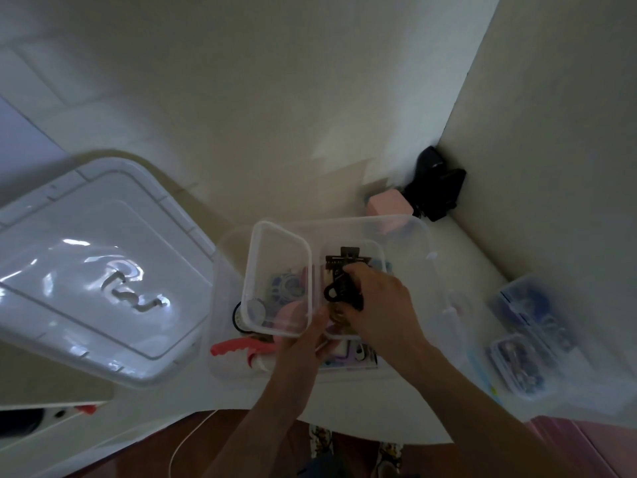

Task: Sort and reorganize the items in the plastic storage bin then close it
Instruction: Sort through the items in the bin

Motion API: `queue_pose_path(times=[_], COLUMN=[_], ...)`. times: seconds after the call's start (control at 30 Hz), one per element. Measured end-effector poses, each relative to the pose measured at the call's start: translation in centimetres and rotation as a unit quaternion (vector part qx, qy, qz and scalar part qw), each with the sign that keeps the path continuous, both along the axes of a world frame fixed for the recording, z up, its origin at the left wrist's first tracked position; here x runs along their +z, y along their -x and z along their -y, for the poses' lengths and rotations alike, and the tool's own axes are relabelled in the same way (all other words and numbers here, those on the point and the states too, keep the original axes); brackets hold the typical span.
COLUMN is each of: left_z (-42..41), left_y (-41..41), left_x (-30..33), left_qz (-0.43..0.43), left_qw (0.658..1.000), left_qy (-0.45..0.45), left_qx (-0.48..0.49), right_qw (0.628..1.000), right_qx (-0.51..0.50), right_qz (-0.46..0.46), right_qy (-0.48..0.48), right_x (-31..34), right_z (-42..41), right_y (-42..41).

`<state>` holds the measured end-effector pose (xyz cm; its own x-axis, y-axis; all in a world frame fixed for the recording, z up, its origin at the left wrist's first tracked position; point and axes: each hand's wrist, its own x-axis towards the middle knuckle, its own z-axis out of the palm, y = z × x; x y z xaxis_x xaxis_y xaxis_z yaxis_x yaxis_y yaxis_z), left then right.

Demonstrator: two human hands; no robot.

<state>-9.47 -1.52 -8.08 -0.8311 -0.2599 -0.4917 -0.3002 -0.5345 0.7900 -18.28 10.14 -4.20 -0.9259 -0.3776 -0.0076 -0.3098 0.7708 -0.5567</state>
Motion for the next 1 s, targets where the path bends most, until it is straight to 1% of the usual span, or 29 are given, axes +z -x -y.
queue_pose_path(times=[0.27, 0.47, 0.53, 0.57, 0.6, 0.67, 0.73, 0.8, 0.87, 1.0], left_z=[-0.3, -0.1, 0.0, 0.0, 0.1, 0.1, 0.1, -0.1, -0.2, -0.4], left_y=[0.1, 0.1, 0.1, 0.1, 0.1, 0.1, 0.2, 0.2, 0.2, 0.1], left_x=[0.2, 0.3, 0.4, 0.4, 0.4, 0.3, 0.3, 0.2, 0.0, -0.4], left_qz=[0.001, 0.003, -0.001, -0.002, -0.002, -0.001, -0.002, 0.001, 0.007, 0.015], left_qw=[1.0, 1.0, 1.0, 1.0, 1.0, 1.0, 1.0, 1.0, 1.0, 1.0], left_qy=[0.013, 0.009, 0.004, 0.0, -0.001, 0.0, 0.005, 0.006, 0.002, 0.011], left_qx=[-0.002, -0.01, -0.008, -0.006, -0.002, 0.002, 0.001, 0.004, 0.002, -0.011], right_qw=[0.996, 0.986, 0.981, 0.983, 0.988, 0.994, 0.989, 0.976, 0.957, 0.917], right_qx=[-0.085, -0.094, -0.097, -0.088, -0.063, 0.021, 0.104, 0.181, 0.237, 0.3], right_qz=[-0.005, 0.076, 0.089, 0.09, 0.089, 0.102, 0.099, 0.084, 0.093, 0.131], right_qy=[0.037, 0.113, 0.139, 0.135, 0.113, 0.045, -0.018, -0.083, -0.139, -0.228], right_x=[0.0, 1.0, 1.9, 2.4, 2.9, 4.0, 4.7, 4.7, 4.5, 4.2], right_z=[-0.2, -1.1, -2.3, -2.9, -3.5, -4.1, -4.1, -3.6, -2.9, -2.1], right_y=[-0.7, 0.7, 1.9, 2.5, 3.0, 3.7, 4.2, 4.4, 4.4, 4.8])
